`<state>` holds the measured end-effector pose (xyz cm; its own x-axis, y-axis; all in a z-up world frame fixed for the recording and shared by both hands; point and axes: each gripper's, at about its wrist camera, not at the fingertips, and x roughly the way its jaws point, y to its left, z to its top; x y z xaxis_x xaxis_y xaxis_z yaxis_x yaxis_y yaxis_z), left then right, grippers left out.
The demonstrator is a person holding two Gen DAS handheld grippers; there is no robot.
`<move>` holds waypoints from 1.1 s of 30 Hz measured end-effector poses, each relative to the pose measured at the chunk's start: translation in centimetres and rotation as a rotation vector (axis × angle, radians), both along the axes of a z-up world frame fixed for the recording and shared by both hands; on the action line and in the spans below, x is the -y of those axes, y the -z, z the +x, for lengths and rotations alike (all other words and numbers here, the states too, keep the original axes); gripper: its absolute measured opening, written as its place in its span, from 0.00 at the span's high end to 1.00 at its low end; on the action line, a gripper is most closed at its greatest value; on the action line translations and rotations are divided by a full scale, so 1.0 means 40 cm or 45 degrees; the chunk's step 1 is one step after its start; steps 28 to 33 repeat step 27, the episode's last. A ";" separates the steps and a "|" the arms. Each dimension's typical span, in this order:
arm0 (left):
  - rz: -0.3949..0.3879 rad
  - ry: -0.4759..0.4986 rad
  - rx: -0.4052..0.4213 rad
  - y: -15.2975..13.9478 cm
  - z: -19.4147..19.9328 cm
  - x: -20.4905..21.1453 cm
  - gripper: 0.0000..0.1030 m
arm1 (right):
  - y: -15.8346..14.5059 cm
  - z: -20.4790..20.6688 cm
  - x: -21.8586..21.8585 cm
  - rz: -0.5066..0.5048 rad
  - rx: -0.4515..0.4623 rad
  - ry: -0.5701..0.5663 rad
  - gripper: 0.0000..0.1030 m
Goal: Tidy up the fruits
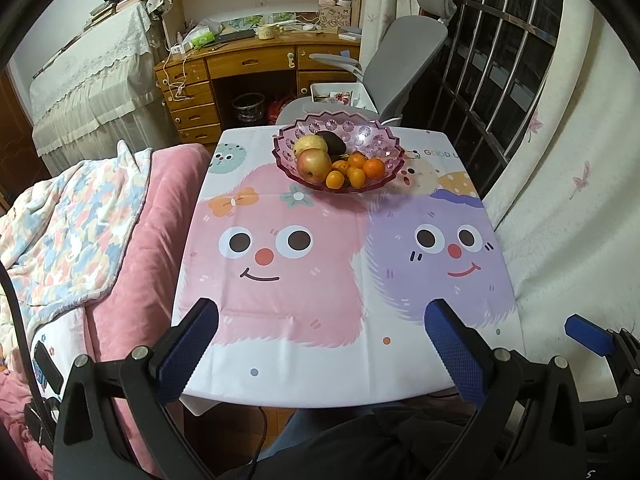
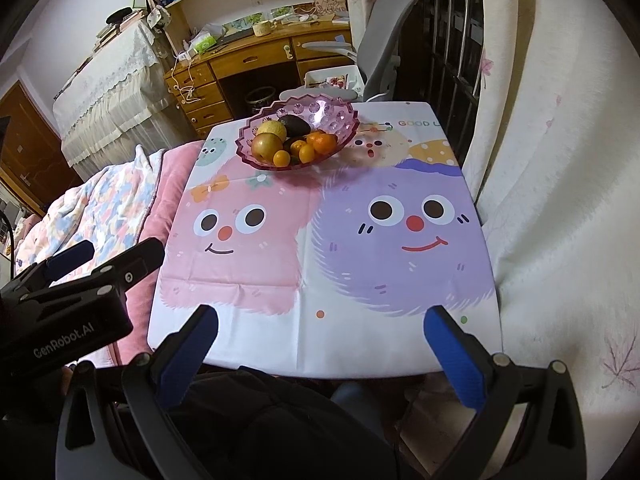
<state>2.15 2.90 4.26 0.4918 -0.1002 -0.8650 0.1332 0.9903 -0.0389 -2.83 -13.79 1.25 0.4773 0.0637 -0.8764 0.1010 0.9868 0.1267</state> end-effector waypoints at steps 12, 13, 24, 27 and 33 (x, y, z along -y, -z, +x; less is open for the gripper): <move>0.001 0.000 -0.006 0.001 0.007 0.001 0.00 | 0.012 0.001 0.003 -0.001 -0.012 -0.004 0.00; 0.001 -0.001 -0.004 0.000 0.006 0.001 0.00 | 0.014 -0.002 0.003 -0.001 -0.014 -0.005 0.00; 0.002 -0.001 -0.008 0.005 0.017 0.004 0.01 | 0.017 0.007 0.008 -0.001 -0.018 -0.004 0.00; 0.004 0.000 -0.006 0.005 0.018 0.004 0.01 | 0.017 0.009 0.009 -0.001 -0.019 -0.005 0.00; 0.004 0.000 -0.006 0.005 0.018 0.004 0.01 | 0.017 0.009 0.009 -0.001 -0.019 -0.005 0.00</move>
